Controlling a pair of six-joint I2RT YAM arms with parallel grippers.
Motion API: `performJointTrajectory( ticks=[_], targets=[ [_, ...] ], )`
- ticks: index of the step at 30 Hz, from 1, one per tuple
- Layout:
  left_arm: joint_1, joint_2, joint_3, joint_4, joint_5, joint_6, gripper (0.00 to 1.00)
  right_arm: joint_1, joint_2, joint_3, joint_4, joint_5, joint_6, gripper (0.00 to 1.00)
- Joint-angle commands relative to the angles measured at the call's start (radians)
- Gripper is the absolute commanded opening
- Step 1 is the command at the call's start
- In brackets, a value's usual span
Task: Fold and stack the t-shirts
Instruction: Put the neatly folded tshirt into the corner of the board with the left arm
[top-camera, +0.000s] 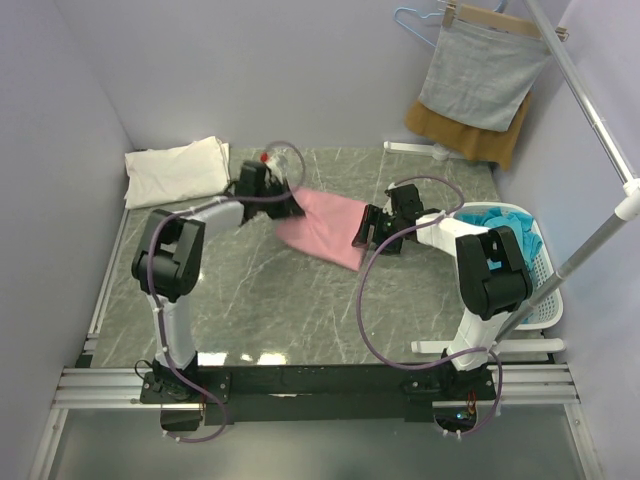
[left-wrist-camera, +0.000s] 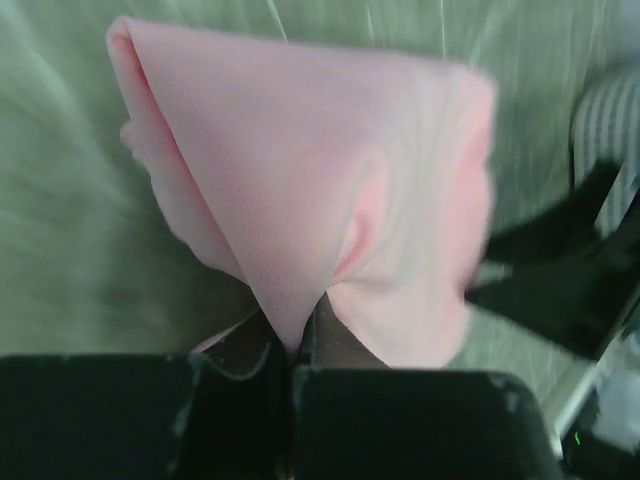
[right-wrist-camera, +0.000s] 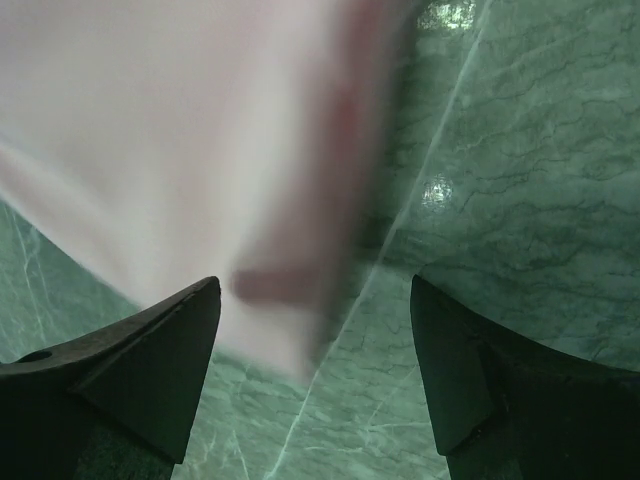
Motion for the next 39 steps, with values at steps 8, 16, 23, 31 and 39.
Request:
performJointTrajectory(
  ticks=[8,16,23,31,39],
  targets=[
    [0.317,0.145,0.728,-0.483,-0.175,0.305,0.01,0.002,0.028,0.046,-0.041,-0.042,-0.043,0.83],
    [0.512,0.423,1.08,-0.64,-0.233,0.381,0.01,0.002,0.092,0.098,-0.055,-0.061,-0.055,0.83],
    [0.65,0.342,0.821,-0.491,-0.331,0.362,0.01,0.002,0.115,0.112,-0.065,-0.074,-0.066,0.83],
    [0.736,0.348,0.9,-0.502,-0.316,0.328,0.01,0.004,0.13,0.113,-0.068,-0.085,-0.072,0.83],
    [0.736,0.322,0.982,-0.499,-0.312,0.325,0.04,0.004,0.138,0.113,-0.067,-0.085,-0.072,0.83]
  ],
)
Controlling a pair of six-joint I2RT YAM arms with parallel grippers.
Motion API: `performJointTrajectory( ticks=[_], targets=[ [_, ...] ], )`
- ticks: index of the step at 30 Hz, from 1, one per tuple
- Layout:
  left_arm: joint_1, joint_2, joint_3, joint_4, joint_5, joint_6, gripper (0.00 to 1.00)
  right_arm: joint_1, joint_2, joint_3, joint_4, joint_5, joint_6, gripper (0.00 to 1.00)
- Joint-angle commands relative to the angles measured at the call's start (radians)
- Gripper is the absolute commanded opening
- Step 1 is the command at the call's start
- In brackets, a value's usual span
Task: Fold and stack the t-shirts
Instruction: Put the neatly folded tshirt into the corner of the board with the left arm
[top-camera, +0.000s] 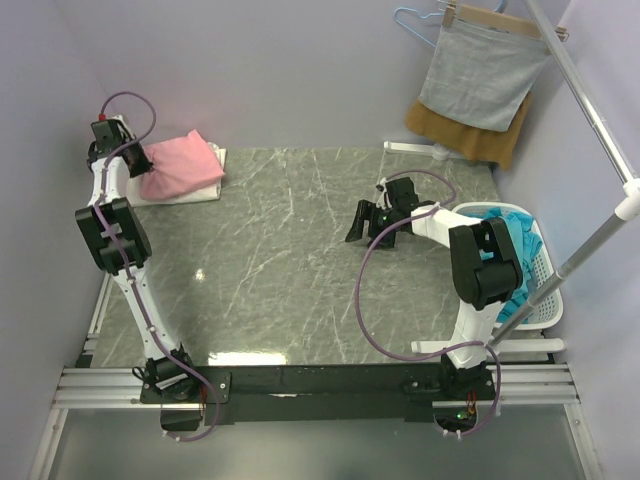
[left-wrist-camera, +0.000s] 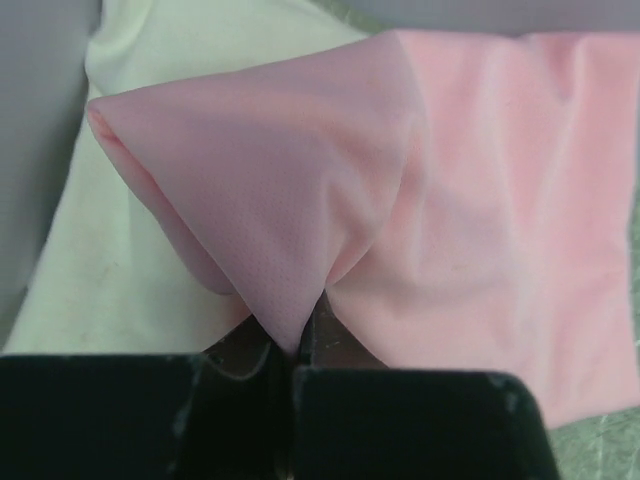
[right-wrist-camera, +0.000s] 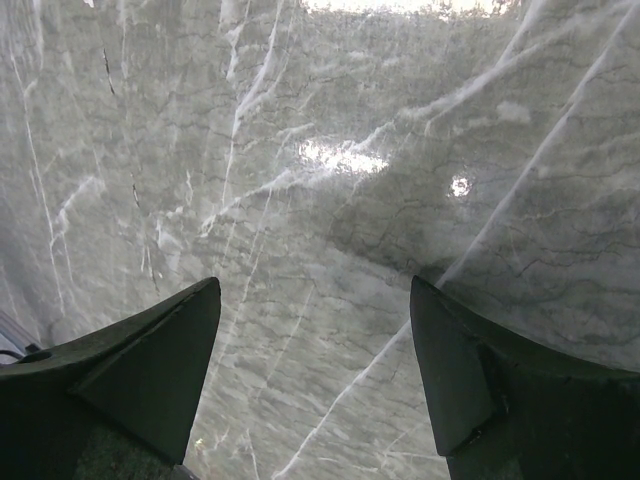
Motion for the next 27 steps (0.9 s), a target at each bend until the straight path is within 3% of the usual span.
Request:
performJointTrajectory(
  ticks=[1,5,6,7,12,15,21,27],
  targets=[
    [-0.002,-0.096,0.059,0.039,-0.031,-0.004,0.11,0.007,0.05,0.009,-0.036,0.011,-0.021,0.83],
    [-0.001,-0.053,0.071,0.013,-0.071,0.017,0.27,0.007,0.048,0.01,-0.043,0.011,-0.026,0.83],
    [-0.001,-0.048,0.065,0.018,-0.071,0.019,0.38,0.007,0.044,0.01,-0.044,0.011,-0.029,0.83],
    [-0.002,-0.048,0.047,0.023,-0.082,0.013,0.99,0.007,0.04,0.007,-0.046,0.016,-0.031,0.83],
    [-0.015,-0.159,-0.088,0.105,-0.166,-0.016,0.99,0.013,-0.018,-0.008,-0.055,0.077,-0.04,0.84],
    [-0.05,-0.35,-0.223,0.16,-0.239,-0.007,0.99,0.03,-0.071,0.0,-0.088,0.209,-0.07,0.91],
    [-0.206,-0.643,-0.52,0.22,-0.217,-0.047,1.0,0.033,-0.211,-0.04,-0.029,0.301,-0.075,0.99],
    [-0.436,-0.809,-0.734,0.299,-0.134,-0.096,0.99,0.032,-0.328,-0.083,0.005,0.436,-0.098,1.0]
  ],
)
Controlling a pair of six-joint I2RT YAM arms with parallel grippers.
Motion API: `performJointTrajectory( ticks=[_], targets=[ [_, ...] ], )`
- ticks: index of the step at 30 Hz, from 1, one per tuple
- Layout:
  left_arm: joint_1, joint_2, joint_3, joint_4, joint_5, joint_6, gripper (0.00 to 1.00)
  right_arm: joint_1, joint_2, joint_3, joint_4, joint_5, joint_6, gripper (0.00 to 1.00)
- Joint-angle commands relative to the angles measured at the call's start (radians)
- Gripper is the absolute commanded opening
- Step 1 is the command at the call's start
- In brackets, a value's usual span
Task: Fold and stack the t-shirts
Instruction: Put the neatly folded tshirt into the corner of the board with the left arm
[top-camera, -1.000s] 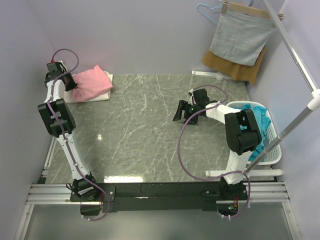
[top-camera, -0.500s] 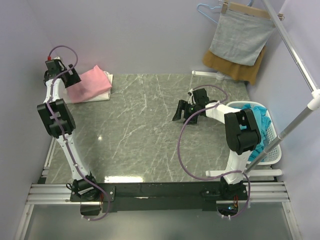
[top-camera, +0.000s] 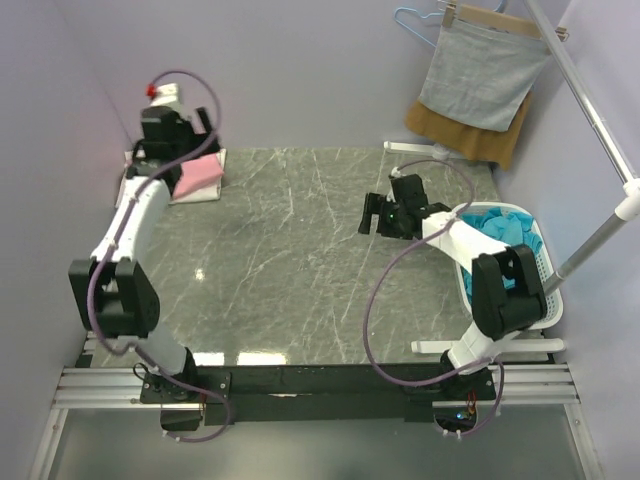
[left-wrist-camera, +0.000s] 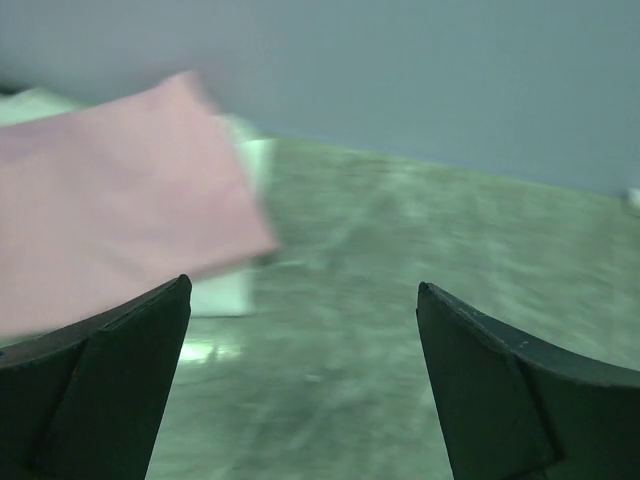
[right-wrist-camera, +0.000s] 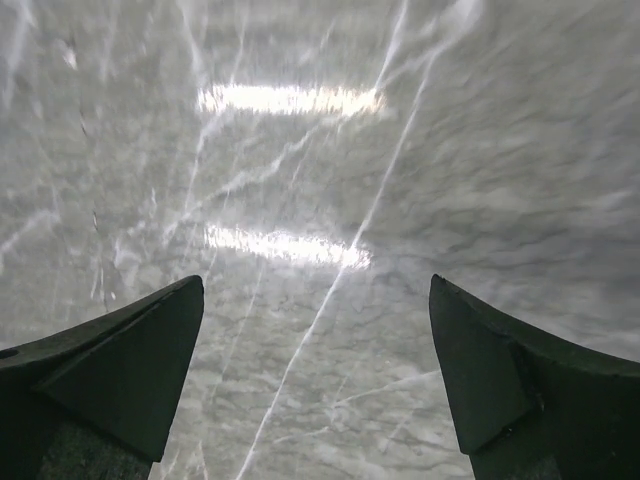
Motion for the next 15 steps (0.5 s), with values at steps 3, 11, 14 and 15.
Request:
performJointTrajectory(
  ticks=[3,11,14,15],
  targets=[
    [-0.216,-0.135,-0.213,0.105,0.063,-0.058,0.99,0.001,-0.176,-0.058,0.069,0.24,-0.051,1.0],
    [-0.411,-0.272,-0.452,0.18,-0.045,-0.122,0.99,0.002,-0.395,-0.212,0.133,0.486,-0.026,1.0],
    [-0.425,-0.349,-0.546,0.206,-0.078,-0.142,0.99,0.001,-0.467,-0.262,0.144,0.552,-0.012,1.0],
    [-0.426,-0.388,-0.59,0.22,-0.081,-0.137,0.99,0.001,-0.483,-0.282,0.143,0.563,-0.009,1.0]
  ],
)
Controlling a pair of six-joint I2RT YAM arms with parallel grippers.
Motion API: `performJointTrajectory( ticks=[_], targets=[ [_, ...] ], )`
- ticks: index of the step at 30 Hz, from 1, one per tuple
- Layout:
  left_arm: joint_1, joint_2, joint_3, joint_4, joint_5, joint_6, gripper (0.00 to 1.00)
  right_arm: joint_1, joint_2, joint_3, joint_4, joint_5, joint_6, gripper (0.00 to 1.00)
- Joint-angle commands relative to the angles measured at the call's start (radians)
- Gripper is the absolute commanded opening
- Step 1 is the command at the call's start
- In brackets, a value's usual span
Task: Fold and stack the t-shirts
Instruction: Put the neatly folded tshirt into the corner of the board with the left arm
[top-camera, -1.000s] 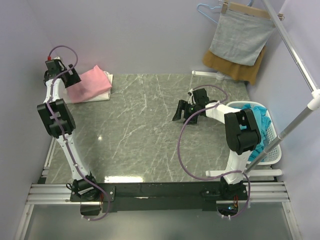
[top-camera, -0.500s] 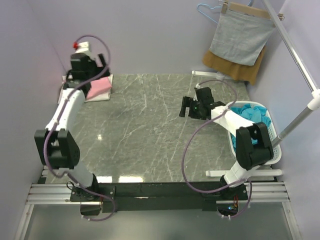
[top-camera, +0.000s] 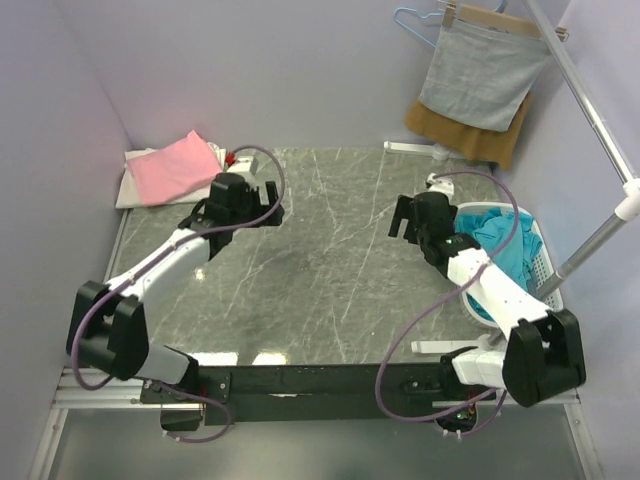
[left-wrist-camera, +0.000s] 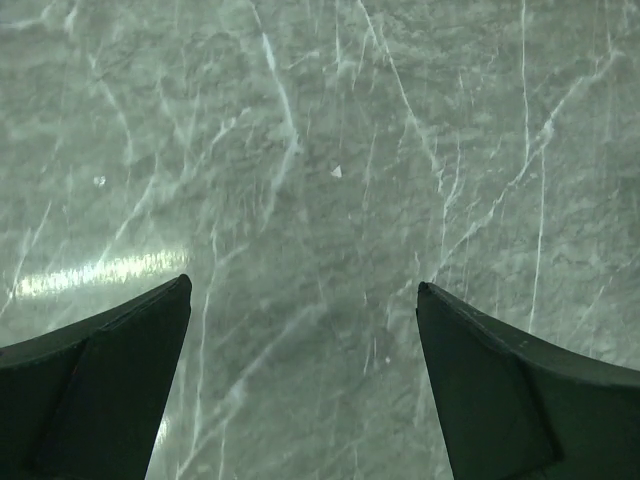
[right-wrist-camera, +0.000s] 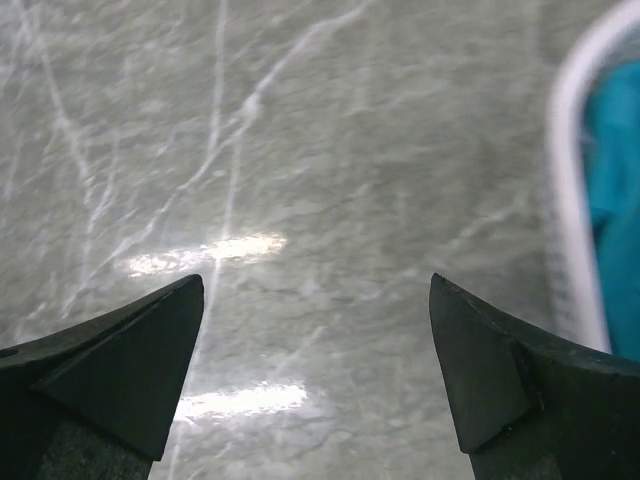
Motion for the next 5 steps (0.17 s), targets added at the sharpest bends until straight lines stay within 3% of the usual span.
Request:
performJointTrajectory(
  ticks=[1,5],
  targets=[
    [0.0,-0.164,-0.095,0.108,-0.078,-0.036,1.0,0.001,-0.111,-0.057,0.06,0.167,0.012,1.0],
    [-0.001,-0.302,-0.228,0.188,-0.106,-0.036,1.0,0.001,-0.196,-0.143,0.126,0.261,0.049,1.0]
  ],
)
